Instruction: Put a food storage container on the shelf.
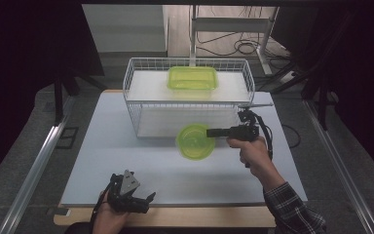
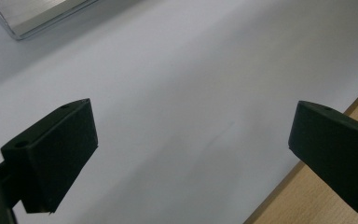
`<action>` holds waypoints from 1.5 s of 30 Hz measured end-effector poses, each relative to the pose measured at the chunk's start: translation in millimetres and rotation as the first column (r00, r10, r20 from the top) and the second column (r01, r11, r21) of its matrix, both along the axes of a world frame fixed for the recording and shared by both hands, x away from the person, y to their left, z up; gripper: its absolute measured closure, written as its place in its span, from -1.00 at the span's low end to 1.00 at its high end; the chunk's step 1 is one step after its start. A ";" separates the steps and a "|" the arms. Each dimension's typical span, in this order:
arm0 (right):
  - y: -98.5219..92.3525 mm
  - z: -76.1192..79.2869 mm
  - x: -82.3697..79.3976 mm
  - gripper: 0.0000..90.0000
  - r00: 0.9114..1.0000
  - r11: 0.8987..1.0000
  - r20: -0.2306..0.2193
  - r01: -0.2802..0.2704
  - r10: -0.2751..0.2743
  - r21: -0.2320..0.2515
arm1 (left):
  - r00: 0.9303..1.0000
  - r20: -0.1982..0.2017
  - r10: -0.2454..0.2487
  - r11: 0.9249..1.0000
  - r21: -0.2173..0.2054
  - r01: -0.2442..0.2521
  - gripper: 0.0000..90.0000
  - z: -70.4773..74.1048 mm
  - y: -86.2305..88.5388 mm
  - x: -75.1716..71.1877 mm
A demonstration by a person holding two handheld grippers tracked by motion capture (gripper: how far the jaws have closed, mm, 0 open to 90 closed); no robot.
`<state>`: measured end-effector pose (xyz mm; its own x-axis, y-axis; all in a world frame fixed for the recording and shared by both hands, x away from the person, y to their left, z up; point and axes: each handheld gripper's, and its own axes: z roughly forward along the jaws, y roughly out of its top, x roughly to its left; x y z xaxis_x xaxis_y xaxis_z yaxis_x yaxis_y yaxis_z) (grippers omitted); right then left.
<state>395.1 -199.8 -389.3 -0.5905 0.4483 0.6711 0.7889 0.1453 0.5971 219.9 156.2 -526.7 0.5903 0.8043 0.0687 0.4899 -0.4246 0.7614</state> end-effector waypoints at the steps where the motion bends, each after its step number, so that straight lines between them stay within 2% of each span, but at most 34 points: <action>1: -0.4 1.9 0.6 0.80 1.000 1.000 0.002 0.002 -0.002 0.002 | 1.000 0.000 0.000 1.000 0.000 0.000 -0.98 0.0 0.0 0.0; 16: -0.9 37.7 12.1 0.80 0.999 0.999 0.038 0.034 -0.036 0.034 | 1.000 -0.002 0.001 1.000 0.000 -0.001 -0.98 -0.5 0.3 0.5; 30: 1.0 70.1 27.7 0.80 0.996 0.995 0.054 0.064 -0.069 0.077 | 1.000 -0.004 0.001 1.000 -0.003 -0.001 -0.98 -0.7 0.3 0.7; 45: 10.3 102.9 46.3 0.80 0.989 0.991 0.096 0.109 -0.117 0.083 | 1.000 -0.008 -0.004 1.000 0.001 0.004 -0.98 -0.6 0.0 0.6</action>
